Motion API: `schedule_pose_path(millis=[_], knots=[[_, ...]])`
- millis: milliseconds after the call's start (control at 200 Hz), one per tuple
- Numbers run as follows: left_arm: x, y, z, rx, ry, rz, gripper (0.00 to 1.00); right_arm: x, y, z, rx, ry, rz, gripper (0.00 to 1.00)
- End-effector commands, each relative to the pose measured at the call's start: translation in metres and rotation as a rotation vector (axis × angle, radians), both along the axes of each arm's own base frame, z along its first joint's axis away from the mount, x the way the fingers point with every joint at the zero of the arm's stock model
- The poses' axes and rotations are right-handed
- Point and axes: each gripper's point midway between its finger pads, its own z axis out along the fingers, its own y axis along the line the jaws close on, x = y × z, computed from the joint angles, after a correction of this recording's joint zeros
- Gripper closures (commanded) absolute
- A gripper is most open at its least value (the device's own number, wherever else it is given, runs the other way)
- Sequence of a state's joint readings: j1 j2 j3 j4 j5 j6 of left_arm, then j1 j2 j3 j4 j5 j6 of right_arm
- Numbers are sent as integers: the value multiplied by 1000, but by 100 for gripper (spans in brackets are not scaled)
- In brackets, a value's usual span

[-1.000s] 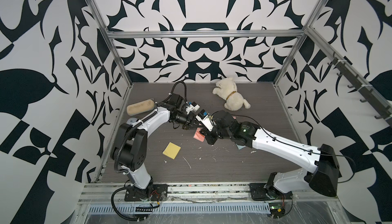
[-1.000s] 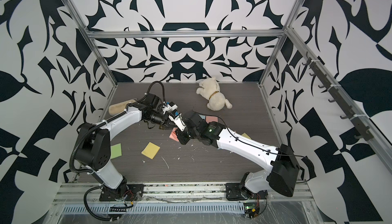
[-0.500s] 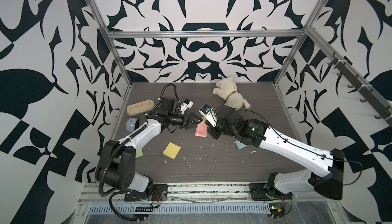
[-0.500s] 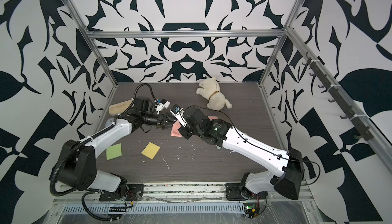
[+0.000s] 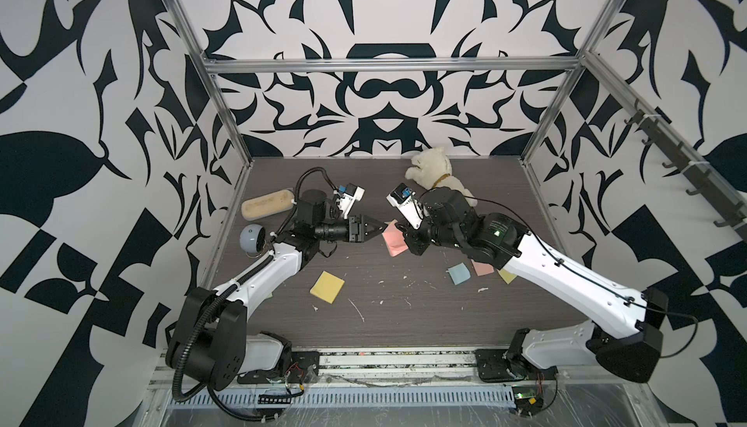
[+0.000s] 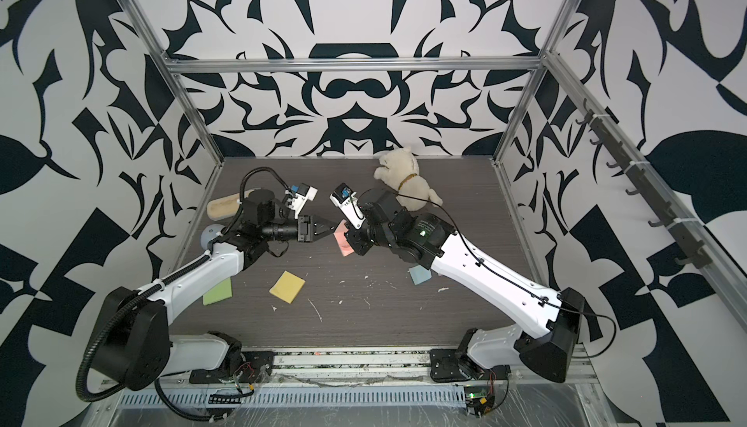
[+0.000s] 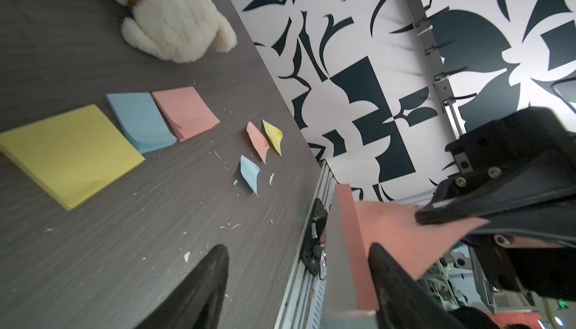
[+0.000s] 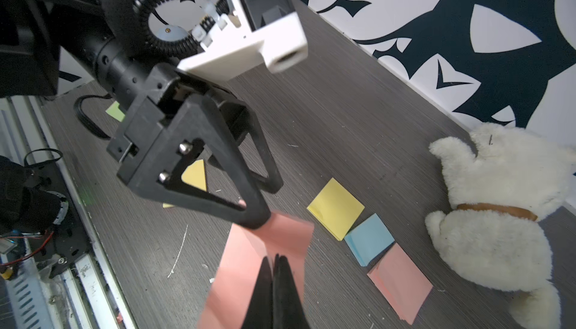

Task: Tear off pages from different memo pads
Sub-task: Tear off the paper from the memo pad, then place the paper at the center of the board.

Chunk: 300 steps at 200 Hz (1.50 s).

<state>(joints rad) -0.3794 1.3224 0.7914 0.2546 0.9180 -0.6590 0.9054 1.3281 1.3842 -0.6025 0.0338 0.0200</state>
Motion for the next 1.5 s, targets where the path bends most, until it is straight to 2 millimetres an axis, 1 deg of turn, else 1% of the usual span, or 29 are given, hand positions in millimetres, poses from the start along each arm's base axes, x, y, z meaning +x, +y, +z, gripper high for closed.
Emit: schedule_pose_path(millis=[0, 115, 260, 380, 460, 540, 615, 680, 750, 840, 880, 905, 980, 990, 1020, 1060, 1110, 1150, 1155, 1210, 1265, 1295, 1335, 1370, 1390, 1410, 1430, 1455, 1495], knots=[[8, 7, 25, -44, -88, 41, 25, -2, 4, 37, 112, -35, 5, 100], [8, 5, 34, -85, -90, 31, 24, 4, 5, 37, 117, -41, -14, 100], [0, 4, 39, -123, -103, 11, 24, 10, 5, 39, 141, -34, -40, 100], [-14, -9, 25, -82, -91, -49, 24, 12, 4, 40, 162, -18, -47, 100], [-16, -15, 14, -39, -96, -65, 24, 11, 4, 41, 171, -13, -44, 100], [-13, -17, 14, -37, -99, -71, 24, 9, 4, 43, 179, -11, -32, 100], [-15, -21, 14, -43, -93, -101, 26, 10, 3, 45, 182, -9, -36, 100], [-21, -27, 16, -49, -91, -141, 32, 13, 1, 45, 188, -7, -49, 100], [-26, -32, 13, -50, -78, -179, 42, 16, -2, 47, 197, -8, -68, 100], [-26, -33, 8, -39, -49, -195, 64, 17, -2, 51, 211, -12, -68, 100], [-26, -34, 8, -36, -45, -203, 72, 18, -3, 51, 208, -12, -76, 100], [-25, -34, 7, -32, -38, -202, 79, 19, -4, 50, 205, -14, -82, 100], [-22, -34, 2, -15, -25, -194, 99, 27, -15, 49, 181, -33, -139, 100], [-22, -34, 0, -9, -17, -193, 100, 30, -19, 49, 177, -39, -155, 100], [-20, -33, -6, 8, 3, -182, 100, 36, -30, 49, 164, -51, -199, 100], [-17, -30, -19, 38, 52, -167, 100, 41, -43, 51, 156, -67, -245, 100], [-12, -24, -38, 76, 121, -139, 100, 52, -68, 49, 135, -92, -331, 100], [-9, -19, -54, 107, 184, -113, 100, 60, -92, 38, 113, -81, -404, 100], [-9, -18, -57, 112, 193, -110, 100, 60, -92, 38, 113, -81, -404, 100], [-9, -13, -76, 164, 265, -91, 100, 66, -118, 19, 87, -35, -489, 100], [-12, -10, -88, 203, 314, -92, 100, 66, -140, -3, 73, 20, -565, 100], [-14, -9, -90, 209, 330, -92, 100, 64, -150, -17, 66, 50, -601, 100], [-14, -8, -92, 214, 345, -89, 100, 60, -158, -34, 52, 87, -630, 100], [-15, -7, -93, 218, 359, -85, 100, 55, -162, -55, 15, 134, -645, 100], [-13, -5, -92, 219, 364, -77, 100, 53, -171, -67, -36, 140, -685, 100], [-11, -3, -92, 223, 371, -68, 100, 50, -175, -78, -62, 166, -703, 100], [-9, 0, -91, 224, 378, -58, 100, 47, -177, -89, -79, 192, -718, 100], [-5, 4, -90, 227, 381, -40, 100, 42, -180, -106, -110, 235, -740, 100], [4, 13, -89, 228, 395, -1, 100, 35, -180, -127, -152, 275, -761, 100]])
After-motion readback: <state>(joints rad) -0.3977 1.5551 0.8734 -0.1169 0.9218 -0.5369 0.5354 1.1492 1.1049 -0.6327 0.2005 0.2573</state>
